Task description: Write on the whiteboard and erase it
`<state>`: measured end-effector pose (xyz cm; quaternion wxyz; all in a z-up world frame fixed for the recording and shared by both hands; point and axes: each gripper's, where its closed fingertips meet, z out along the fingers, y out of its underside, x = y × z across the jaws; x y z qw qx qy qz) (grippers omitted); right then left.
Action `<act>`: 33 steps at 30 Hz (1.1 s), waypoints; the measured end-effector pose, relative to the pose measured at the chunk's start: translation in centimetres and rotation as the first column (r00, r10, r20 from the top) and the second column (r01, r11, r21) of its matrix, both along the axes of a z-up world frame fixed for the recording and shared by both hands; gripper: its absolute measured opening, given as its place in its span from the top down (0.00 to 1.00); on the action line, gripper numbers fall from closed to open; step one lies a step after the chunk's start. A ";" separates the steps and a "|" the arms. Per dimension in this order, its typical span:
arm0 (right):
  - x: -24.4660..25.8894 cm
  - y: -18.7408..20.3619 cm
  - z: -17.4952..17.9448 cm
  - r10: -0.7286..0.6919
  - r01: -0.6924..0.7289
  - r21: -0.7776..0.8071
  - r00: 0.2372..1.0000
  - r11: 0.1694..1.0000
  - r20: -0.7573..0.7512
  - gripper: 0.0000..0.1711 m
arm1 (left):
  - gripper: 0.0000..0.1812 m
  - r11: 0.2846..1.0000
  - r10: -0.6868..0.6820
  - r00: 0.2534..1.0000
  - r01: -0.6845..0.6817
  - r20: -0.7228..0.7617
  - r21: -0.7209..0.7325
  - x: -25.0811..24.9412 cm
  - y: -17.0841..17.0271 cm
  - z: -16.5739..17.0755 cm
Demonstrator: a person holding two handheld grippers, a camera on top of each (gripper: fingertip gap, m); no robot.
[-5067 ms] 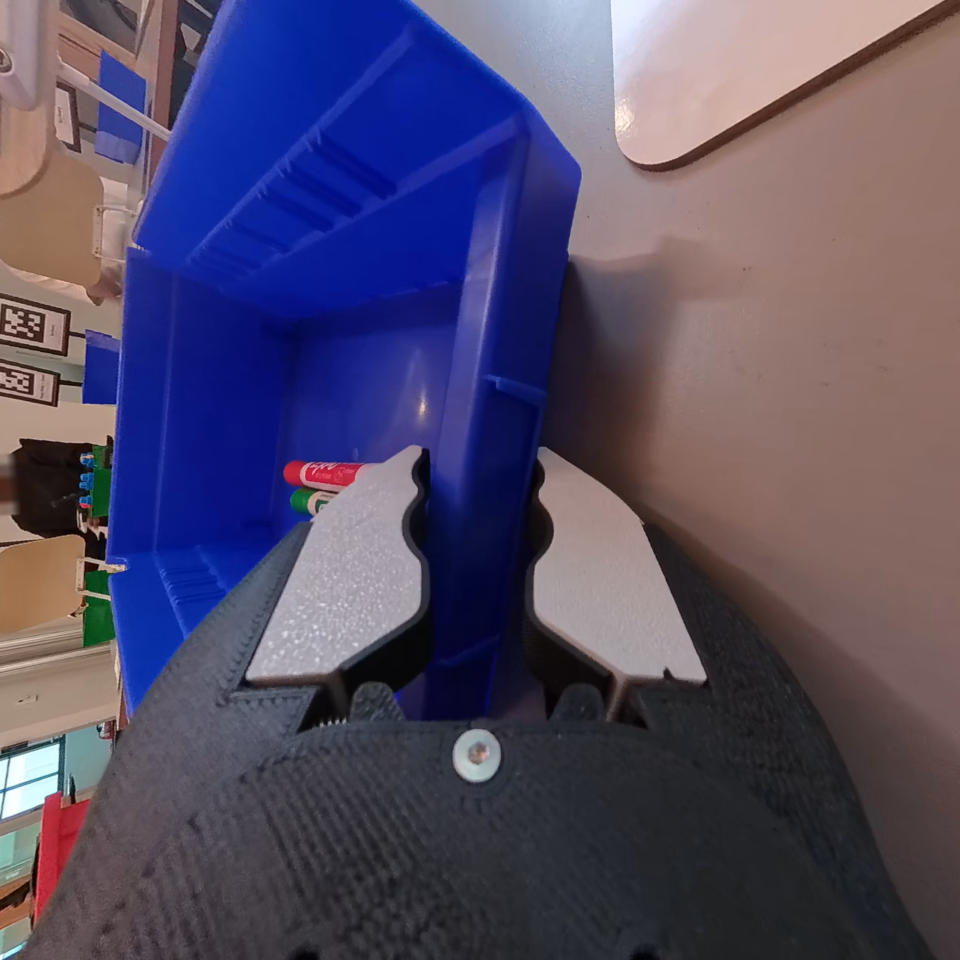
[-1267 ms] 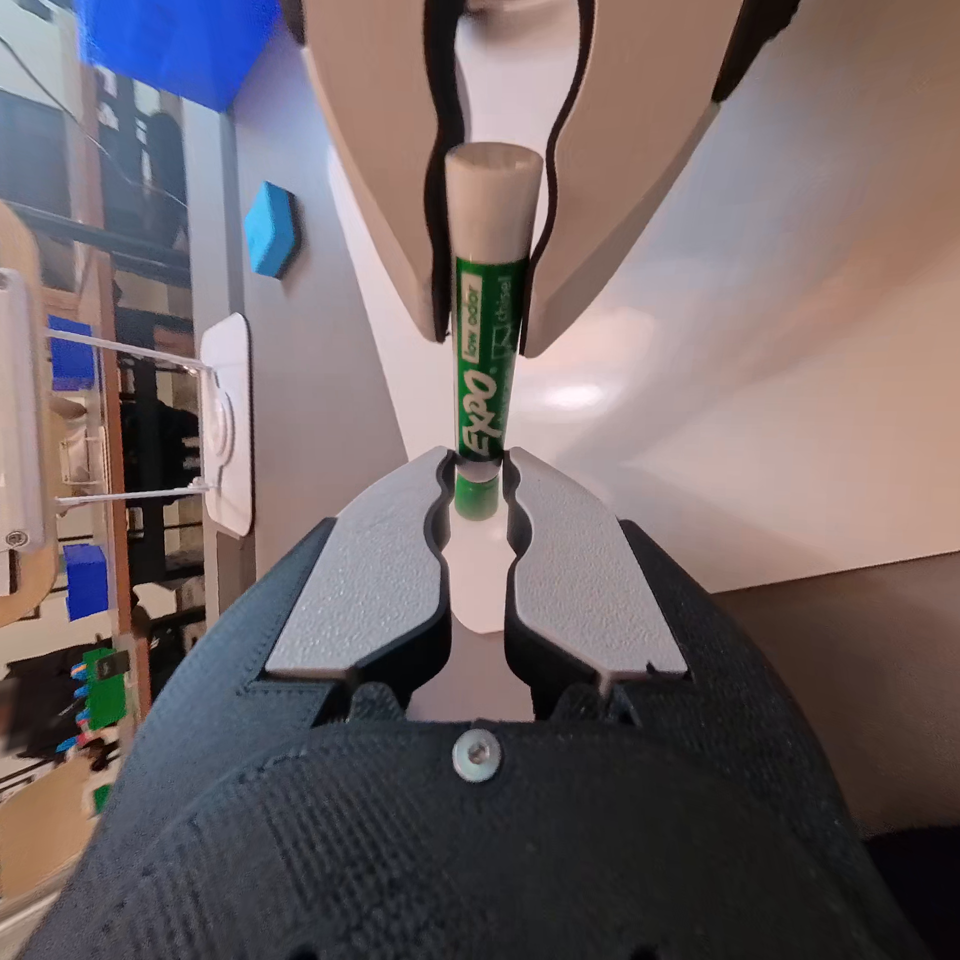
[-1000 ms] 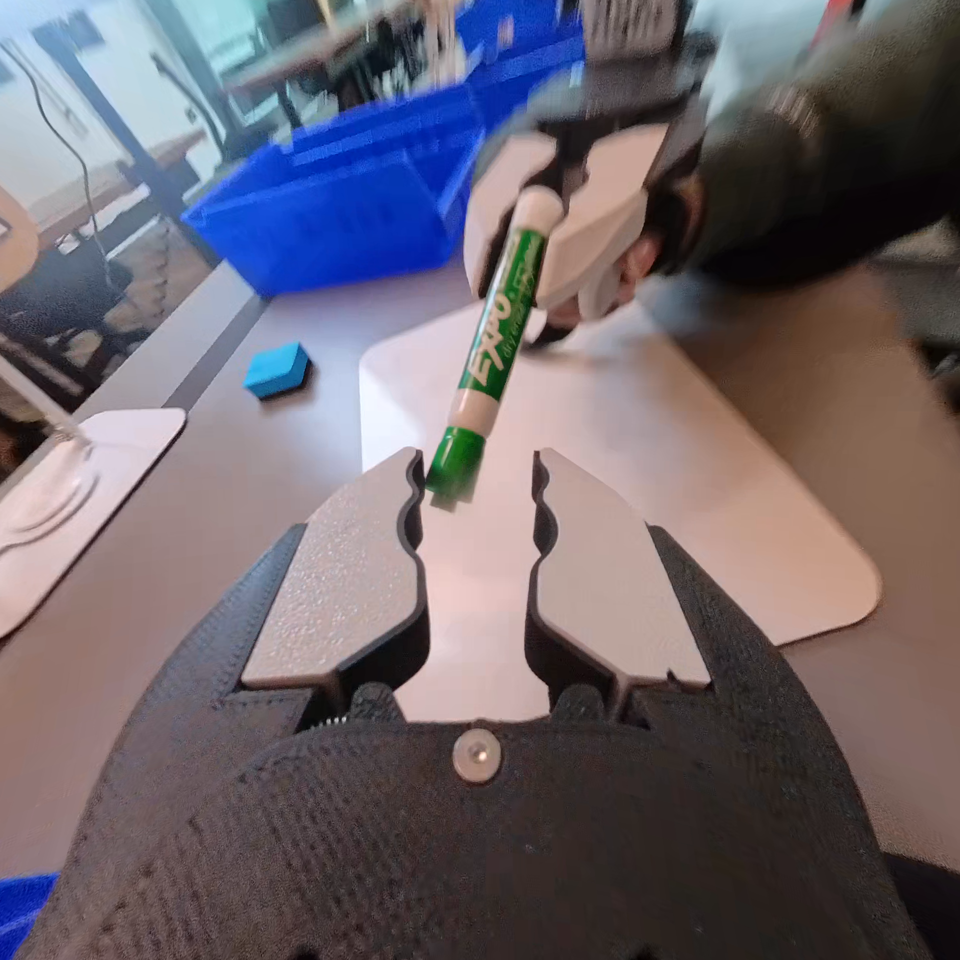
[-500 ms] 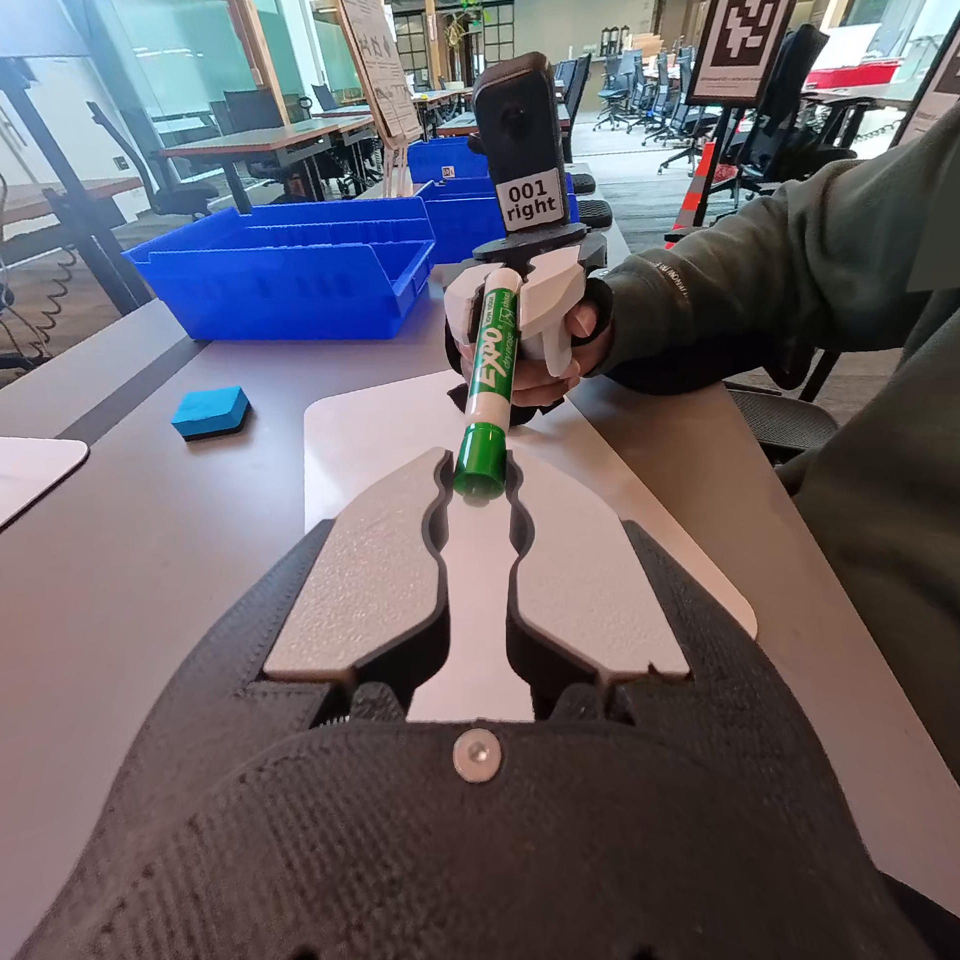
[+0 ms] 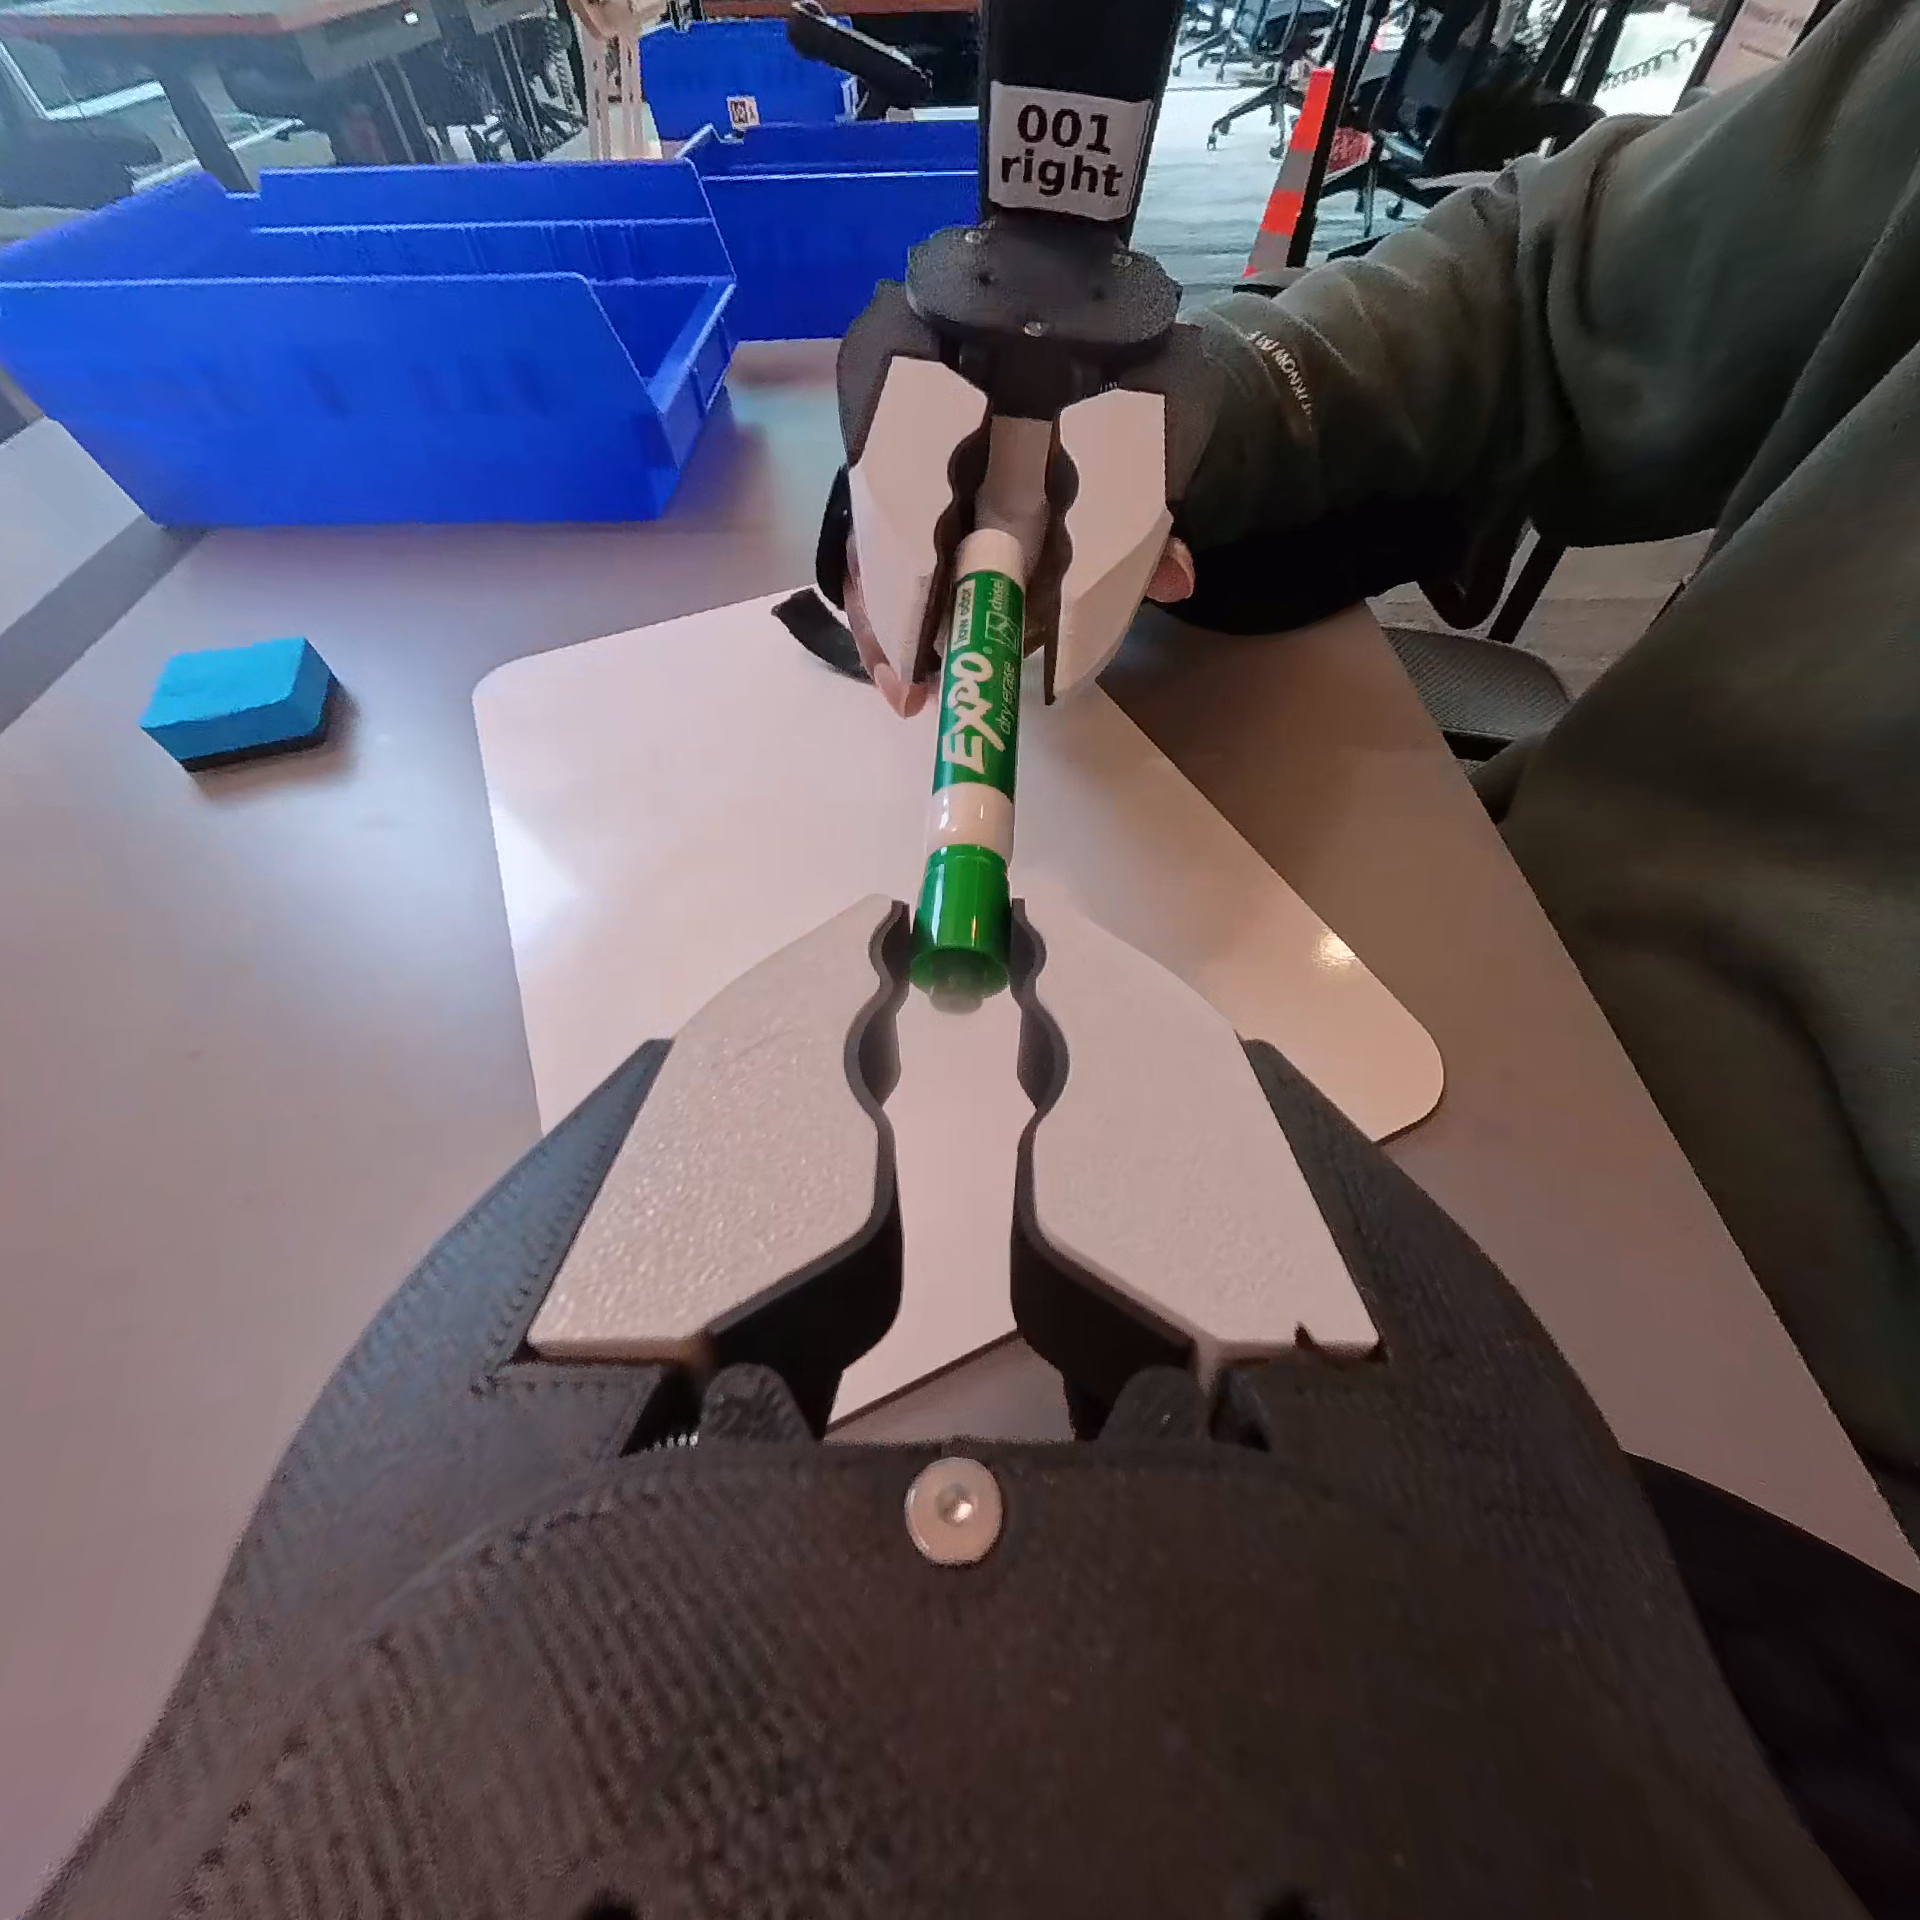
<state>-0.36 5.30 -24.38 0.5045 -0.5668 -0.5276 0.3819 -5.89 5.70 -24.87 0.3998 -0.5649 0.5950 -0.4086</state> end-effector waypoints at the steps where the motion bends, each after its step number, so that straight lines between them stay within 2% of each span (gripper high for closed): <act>1: -0.1 -0.1 0.0 -0.003 0.003 0.010 1.000 1.000 0.006 0.83 | 0.90 1.000 -0.004 1.000 0.004 0.003 -0.011 0.0 -0.1 0.0; 5: -0.9 -0.6 -0.3 -0.004 0.003 0.031 0.999 1.000 0.035 0.76 | 0.90 0.999 -0.030 0.999 0.030 0.013 -0.031 0.7 -0.9 -0.2; 8: -1.5 -1.0 -0.4 0.003 -0.005 0.041 0.999 0.999 0.038 0.75 | 0.90 0.996 -0.041 0.998 0.045 0.050 -0.075 1.1 -1.3 0.1; 14: -2.5 -1.6 -0.5 0.017 -0.018 0.045 0.999 0.999 0.032 0.75 | 0.90 0.982 -0.060 0.992 0.077 0.107 -0.172 1.6 -1.9 0.4; 33: -3.6 -2.2 -0.3 0.026 -0.027 0.031 0.999 0.999 0.034 0.76 | 0.90 0.962 -0.077 0.992 0.101 0.102 -0.254 2.6 -2.8 -0.1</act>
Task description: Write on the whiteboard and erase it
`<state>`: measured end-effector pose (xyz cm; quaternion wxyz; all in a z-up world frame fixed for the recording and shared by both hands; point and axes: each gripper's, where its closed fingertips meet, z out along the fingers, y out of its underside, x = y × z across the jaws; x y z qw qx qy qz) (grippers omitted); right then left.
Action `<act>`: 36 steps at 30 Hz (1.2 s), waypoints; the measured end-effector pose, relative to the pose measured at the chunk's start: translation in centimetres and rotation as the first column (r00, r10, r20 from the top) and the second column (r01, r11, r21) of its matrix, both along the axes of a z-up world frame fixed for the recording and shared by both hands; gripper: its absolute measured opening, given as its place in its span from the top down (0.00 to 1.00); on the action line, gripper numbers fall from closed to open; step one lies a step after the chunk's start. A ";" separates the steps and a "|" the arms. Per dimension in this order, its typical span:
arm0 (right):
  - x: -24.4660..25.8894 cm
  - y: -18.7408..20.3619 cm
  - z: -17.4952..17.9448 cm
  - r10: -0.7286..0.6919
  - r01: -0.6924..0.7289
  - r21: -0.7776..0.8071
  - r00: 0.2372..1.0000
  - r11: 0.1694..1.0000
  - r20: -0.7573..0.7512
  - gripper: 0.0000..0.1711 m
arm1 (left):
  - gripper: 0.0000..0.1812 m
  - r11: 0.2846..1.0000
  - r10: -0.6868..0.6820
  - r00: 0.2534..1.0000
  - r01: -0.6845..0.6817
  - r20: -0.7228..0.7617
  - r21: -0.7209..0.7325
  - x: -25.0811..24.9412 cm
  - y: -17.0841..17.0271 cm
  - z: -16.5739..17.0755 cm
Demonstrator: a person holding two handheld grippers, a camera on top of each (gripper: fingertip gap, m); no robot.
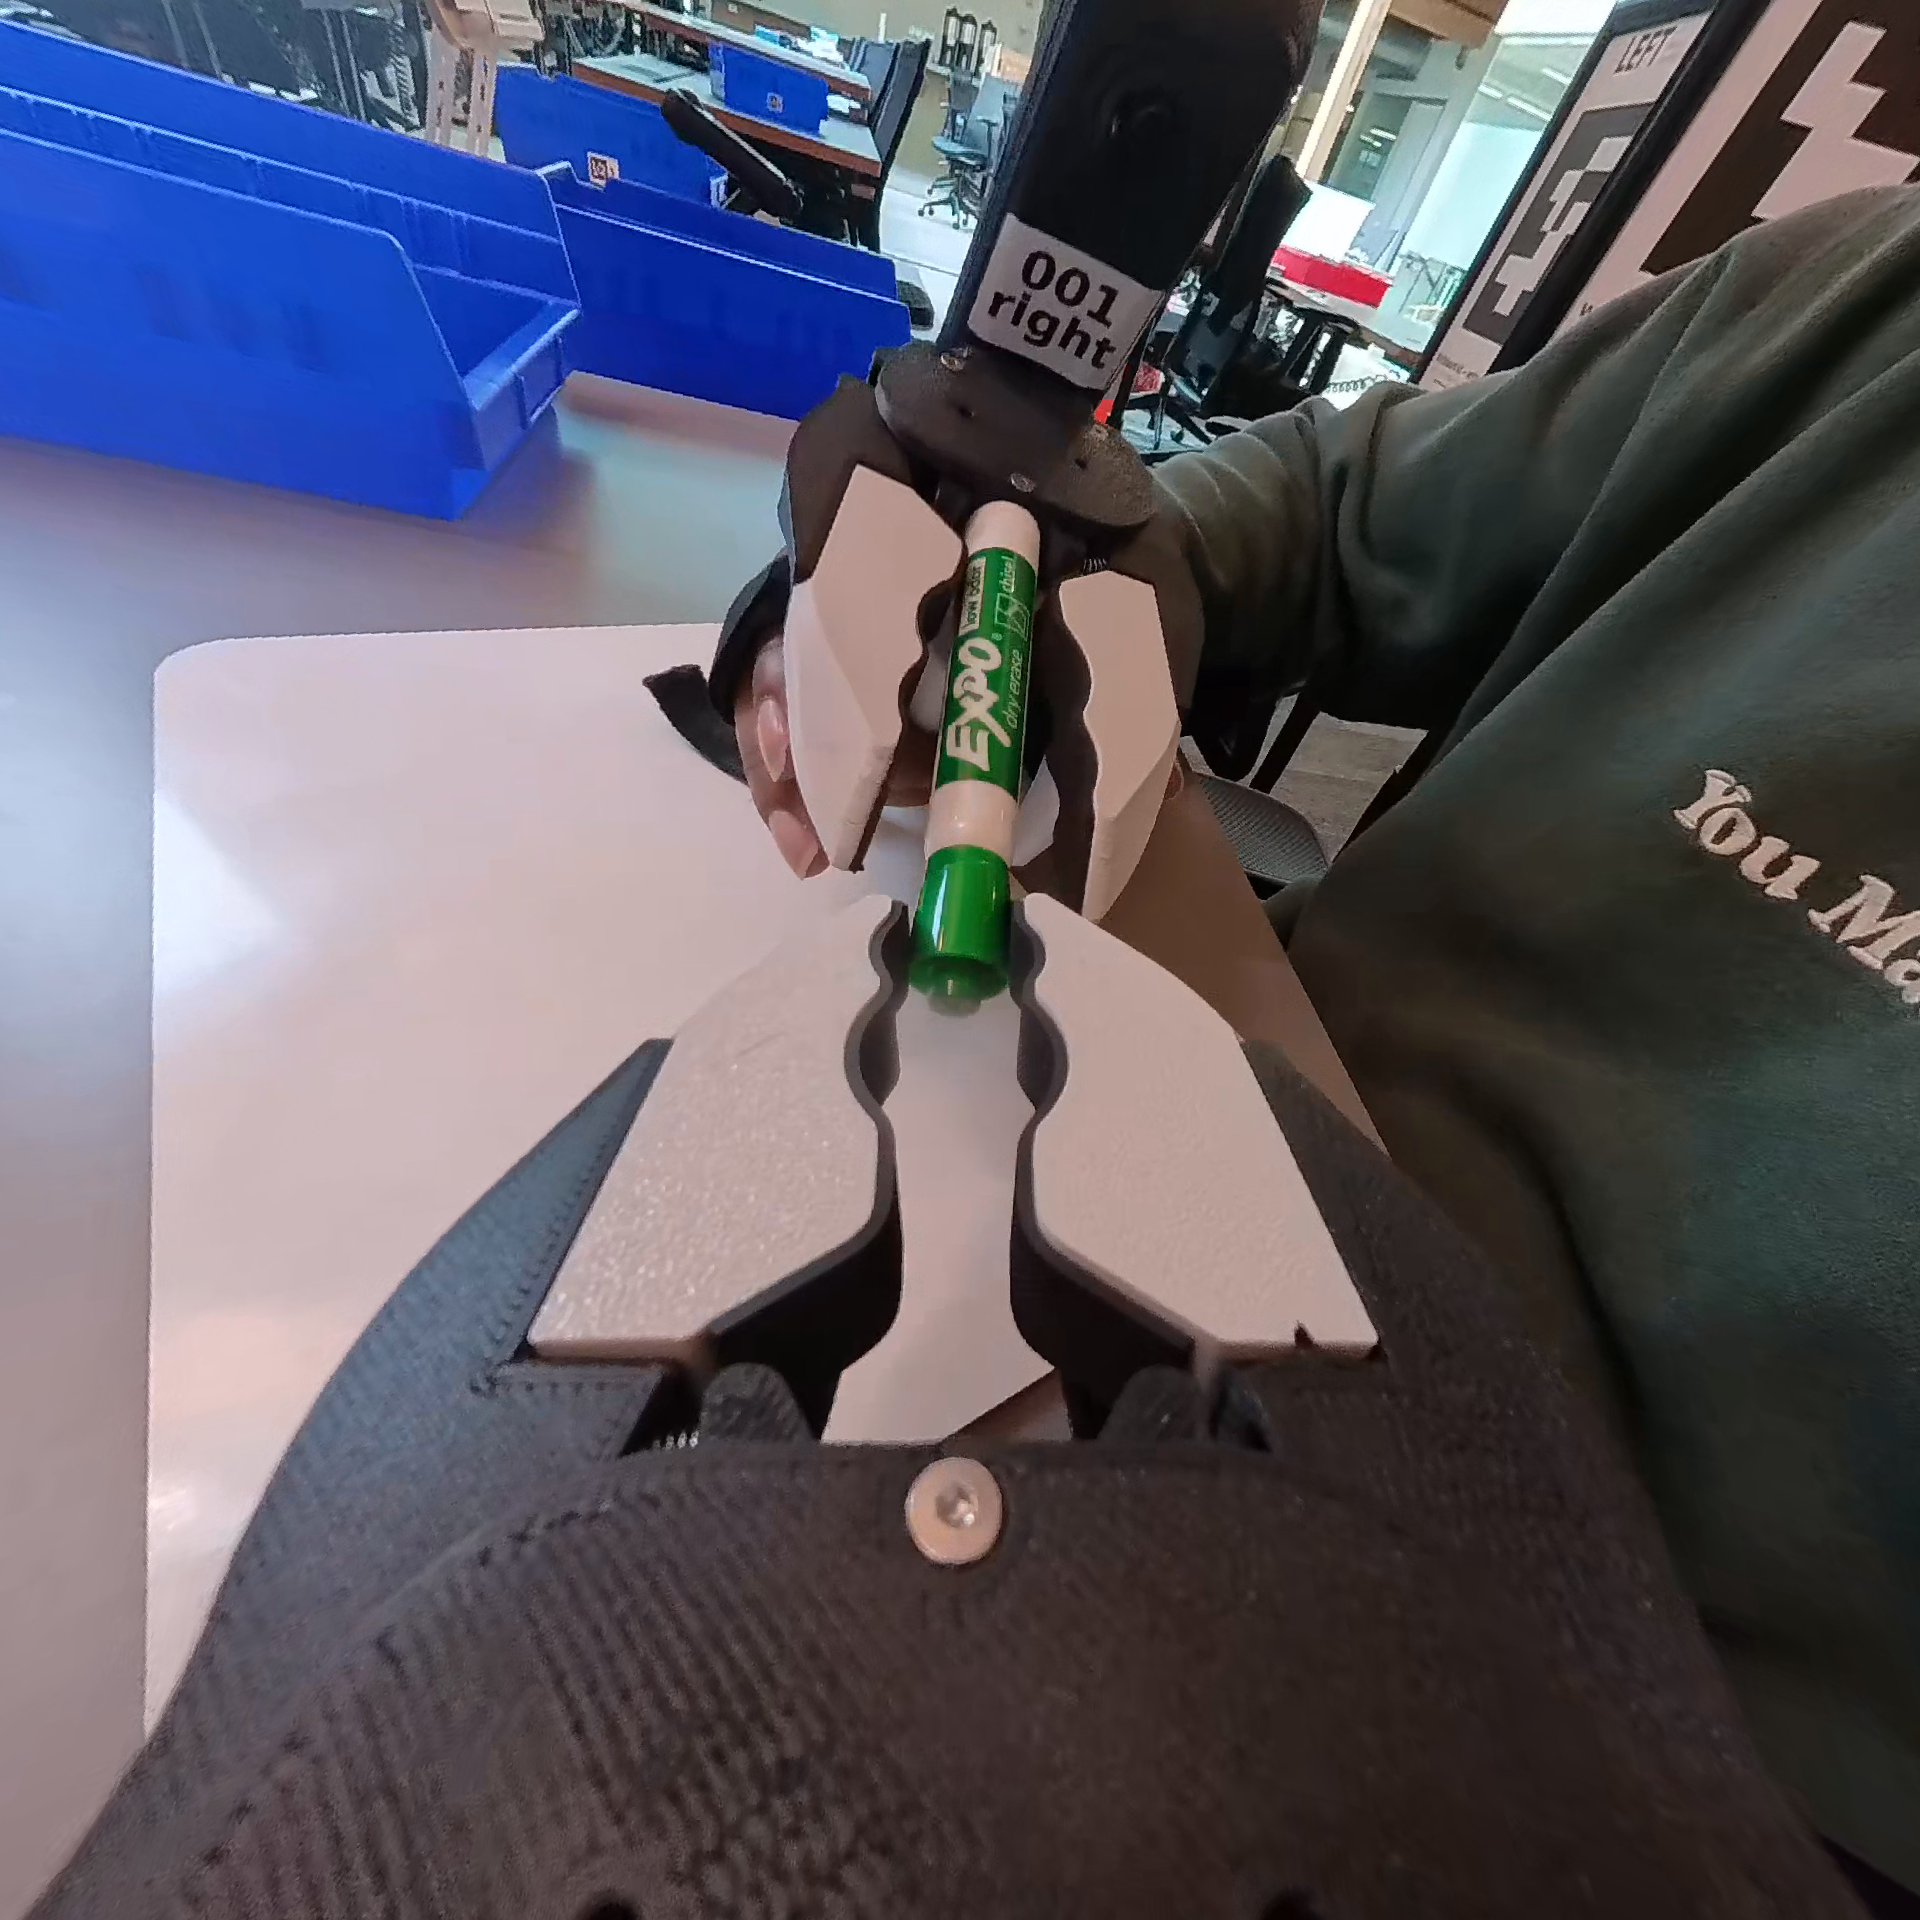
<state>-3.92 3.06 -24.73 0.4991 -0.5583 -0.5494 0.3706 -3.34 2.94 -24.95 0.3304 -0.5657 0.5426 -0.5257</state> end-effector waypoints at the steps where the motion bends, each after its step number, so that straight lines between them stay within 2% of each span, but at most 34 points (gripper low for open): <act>1: 0.0 0.0 0.0 0.000 0.000 -0.002 1.000 1.000 0.005 0.76 | 0.90 1.000 0.000 1.000 0.000 -0.003 -0.002 0.0 0.0 -0.1; 7: -0.1 0.1 -0.3 -0.017 0.017 -0.018 1.000 1.000 0.005 0.74 | 0.90 1.000 0.004 1.000 -0.005 -0.031 -0.008 0.0 0.1 -0.4; 11: -0.2 -0.1 -0.2 -0.002 0.002 -0.042 1.000 0.999 -0.010 0.79 | 0.90 1.000 0.014 0.998 -0.014 -0.057 0.000 0.1 0.0 -0.4; 19: -0.3 -0.1 0.2 0.002 -0.006 -0.076 0.998 0.997 -0.057 0.80 | 0.90 1.000 0.025 0.999 -0.025 -0.027 0.004 0.3 -0.1 0.3; 27: -0.2 0.0 0.6 0.004 -0.012 -0.104 0.997 0.994 -0.075 0.80 | 0.89 0.997 0.032 0.999 -0.033 0.005 0.075 0.4 -0.3 0.5; 36: -0.1 -0.5 0.8 0.046 -0.059 -0.164 0.996 0.985 -0.082 0.80 | 0.90 0.974 0.041 0.999 -0.032 -0.035 0.223 0.5 -0.7 0.4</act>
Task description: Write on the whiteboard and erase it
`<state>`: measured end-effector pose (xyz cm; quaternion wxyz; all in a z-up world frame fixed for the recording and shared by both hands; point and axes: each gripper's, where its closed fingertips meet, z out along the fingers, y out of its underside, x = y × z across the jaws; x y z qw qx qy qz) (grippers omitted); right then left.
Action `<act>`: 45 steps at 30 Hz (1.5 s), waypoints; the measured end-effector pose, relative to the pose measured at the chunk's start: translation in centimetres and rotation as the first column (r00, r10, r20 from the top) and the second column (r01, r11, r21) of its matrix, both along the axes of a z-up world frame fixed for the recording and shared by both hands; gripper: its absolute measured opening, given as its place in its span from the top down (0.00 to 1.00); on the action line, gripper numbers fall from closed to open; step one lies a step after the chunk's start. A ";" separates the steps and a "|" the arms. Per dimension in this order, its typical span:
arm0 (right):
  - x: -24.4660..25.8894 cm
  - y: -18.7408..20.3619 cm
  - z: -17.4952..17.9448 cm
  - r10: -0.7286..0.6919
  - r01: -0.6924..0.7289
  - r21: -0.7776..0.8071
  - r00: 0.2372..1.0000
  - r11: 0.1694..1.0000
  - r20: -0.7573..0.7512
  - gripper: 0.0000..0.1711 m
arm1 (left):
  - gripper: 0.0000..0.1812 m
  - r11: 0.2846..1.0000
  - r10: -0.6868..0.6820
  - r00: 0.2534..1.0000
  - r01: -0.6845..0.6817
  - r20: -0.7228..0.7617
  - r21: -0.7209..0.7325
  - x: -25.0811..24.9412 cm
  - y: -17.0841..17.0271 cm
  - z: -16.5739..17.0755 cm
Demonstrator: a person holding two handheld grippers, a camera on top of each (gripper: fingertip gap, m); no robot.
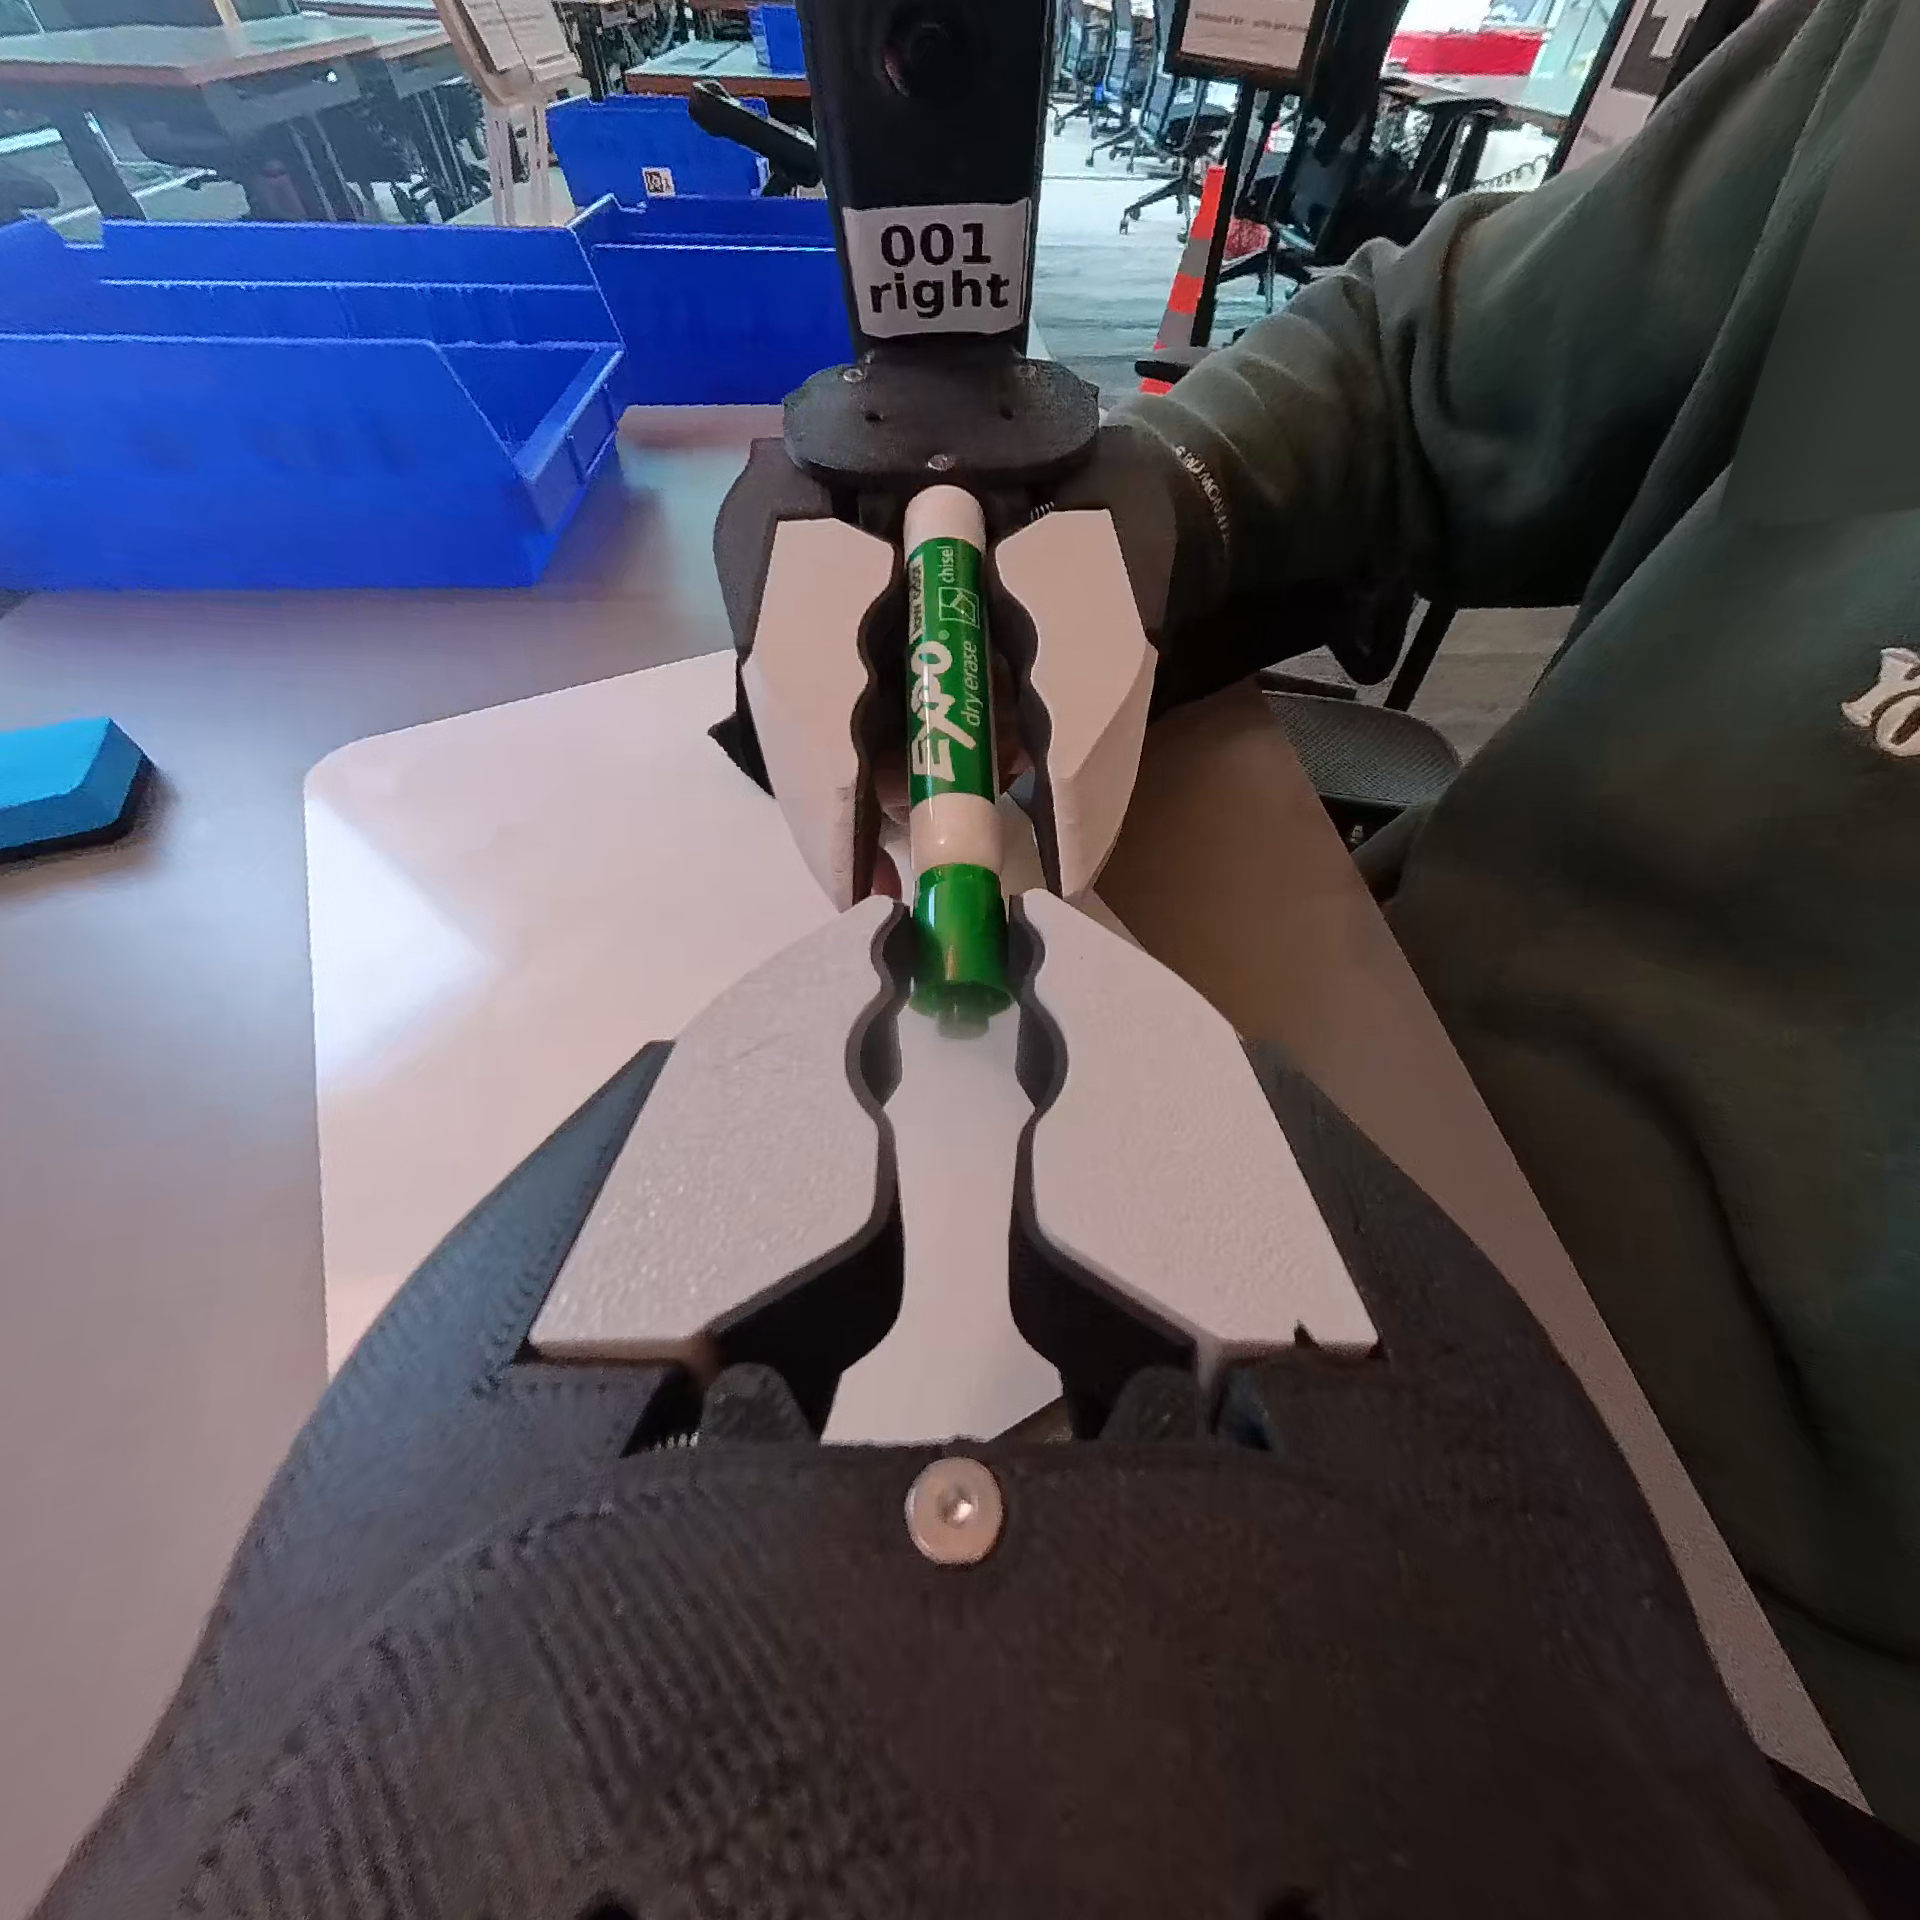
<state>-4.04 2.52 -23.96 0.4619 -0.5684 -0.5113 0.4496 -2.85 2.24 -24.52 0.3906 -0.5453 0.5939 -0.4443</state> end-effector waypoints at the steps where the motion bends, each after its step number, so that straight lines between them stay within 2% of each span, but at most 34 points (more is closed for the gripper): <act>1: 0.0 0.0 0.1 0.003 -0.003 -0.002 1.000 1.000 -0.001 0.81 | 0.90 1.000 -0.001 1.000 0.001 -0.002 0.007 0.0 0.0 0.1; 11: 0.2 -0.2 1.2 0.061 -0.063 -0.049 0.997 0.997 -0.041 0.81 | 0.90 0.999 0.016 1.000 -0.017 0.019 0.035 -0.1 0.0 1.7; 18: 0.4 -0.7 3.5 0.092 -0.095 -0.022 0.990 0.995 -0.110 0.81 | 0.90 0.999 0.009 0.993 -0.013 0.122 0.031 -0.7 -0.4 3.8; 19: 1.3 -0.2 4.5 0.082 -0.087 -0.028 0.984 0.996 -0.156 0.82 | 0.90 0.997 0.070 0.987 -0.075 0.145 0.029 -2.1 1.1 4.2; 21: 6.3 3.0 7.8 -0.041 0.024 -0.059 0.955 0.998 -0.294 0.82 | 0.90 0.985 0.169 0.972 -0.160 0.164 -0.062 -6.3 4.2 4.1; 23: 9.3 4.5 8.1 -0.137 0.147 0.021 0.959 0.989 -0.248 0.81 | 0.90 0.970 0.243 0.962 -0.241 0.125 -0.032 -8.6 5.6 2.1; 24: 9.3 4.6 7.7 -0.144 0.154 0.027 0.962 0.988 -0.231 0.81 | 0.90 0.968 0.250 0.963 -0.248 0.099 -0.036 -8.7 5.7 1.1; 26: 8.0 4.7 6.4 -0.133 0.140 0.031 0.976 0.990 -0.174 0.81 | 0.90 0.968 0.251 0.967 -0.251 0.039 -0.007 -8.0 6.1 -0.4; 32: 4.6 4.9 2.3 -0.071 0.071 0.003 0.997 0.997 0.033 0.80 | 0.90 0.950 0.303 0.953 -0.302 0.000 0.074 -8.1 7.1 -1.9; 38: 1.7 5.8 -0.2 -0.079 0.075 0.026 0.971 0.997 0.225 0.80 | 0.90 0.932 0.341 0.940 -0.336 -0.016 0.138 -8.8 8.0 -2.7; 45: -1.5 6.0 -2.0 -0.024 -0.006 0.078 0.926 0.997 0.378 0.81 | 0.90 0.926 0.337 0.939 -0.318 -0.065 0.201 -10.1 7.8 -3.8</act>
